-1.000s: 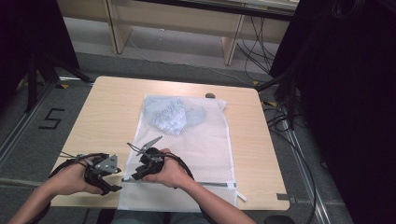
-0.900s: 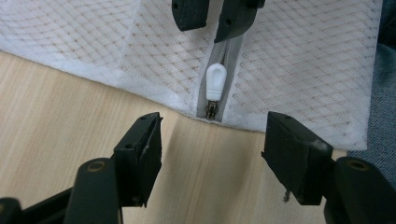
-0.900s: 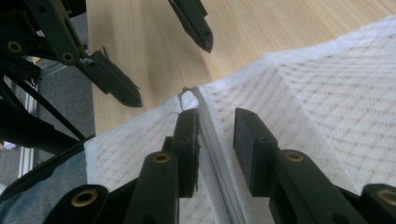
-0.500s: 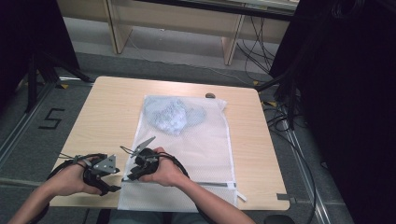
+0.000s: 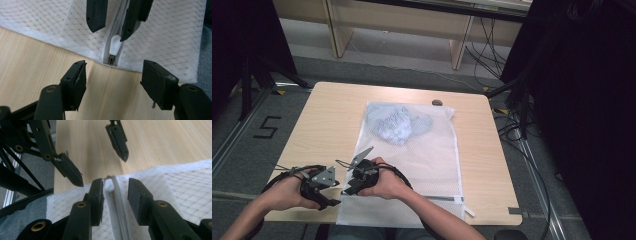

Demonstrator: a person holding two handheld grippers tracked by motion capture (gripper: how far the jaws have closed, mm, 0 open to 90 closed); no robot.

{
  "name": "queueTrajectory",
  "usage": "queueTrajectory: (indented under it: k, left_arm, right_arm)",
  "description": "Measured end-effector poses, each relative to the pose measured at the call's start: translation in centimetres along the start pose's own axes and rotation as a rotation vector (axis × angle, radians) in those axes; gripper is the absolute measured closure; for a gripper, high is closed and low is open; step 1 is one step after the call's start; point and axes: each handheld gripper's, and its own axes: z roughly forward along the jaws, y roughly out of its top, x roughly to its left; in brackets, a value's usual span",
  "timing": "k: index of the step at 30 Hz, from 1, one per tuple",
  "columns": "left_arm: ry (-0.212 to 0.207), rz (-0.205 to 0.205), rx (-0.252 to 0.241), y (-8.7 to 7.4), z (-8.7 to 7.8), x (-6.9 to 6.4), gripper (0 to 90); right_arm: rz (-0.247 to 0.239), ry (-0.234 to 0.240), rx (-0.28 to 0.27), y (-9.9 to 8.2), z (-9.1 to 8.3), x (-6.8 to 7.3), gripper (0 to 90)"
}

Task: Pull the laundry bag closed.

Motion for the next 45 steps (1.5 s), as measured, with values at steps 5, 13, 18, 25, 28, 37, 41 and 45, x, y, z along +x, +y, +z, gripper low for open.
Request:
queueTrajectory:
  k: [5,13,18,25,28,37,41,45]
  left_arm:
    - [-0.002,-0.013,0.002,-0.1,-0.1,0.0,36.0]
    - [0.004,-0.012,0.0,-0.1,0.0,0.0,36.0]
    - [0.005,-0.015,-0.011,0.0,0.1,0.0,36.1]
    - [0.006,0.021,-0.017,0.3,0.2,0.1,36.5]
    - [0.009,0.039,-0.022,0.5,0.4,0.3,36.8]
    - [0.005,0.08,-0.065,0.7,0.5,0.7,40.1]
    - [0.022,0.123,-0.07,1.0,0.7,0.3,42.1]
    - [0.018,0.159,-0.054,1.3,0.9,0.1,45.0]
  right_arm:
    - [-0.011,0.003,0.01,-0.1,0.8,0.2,66.3]
    - [-0.041,-0.029,0.039,-0.2,1.3,0.2,81.1]
    - [-0.043,-0.019,0.039,-0.4,1.2,0.3,82.4]
    - [-0.076,-0.013,0.026,-0.3,0.9,0.2,82.7]
    - [-0.041,-0.003,0.026,-0.2,0.5,0.3,83.0]
    - [-0.011,0.024,-0.008,0.1,-0.3,0.4,86.8]
    - [-0.007,0.035,-0.006,0.1,-0.3,0.4,86.8]
    - [-0.018,0.028,-0.017,0.0,-0.3,0.2,86.8]
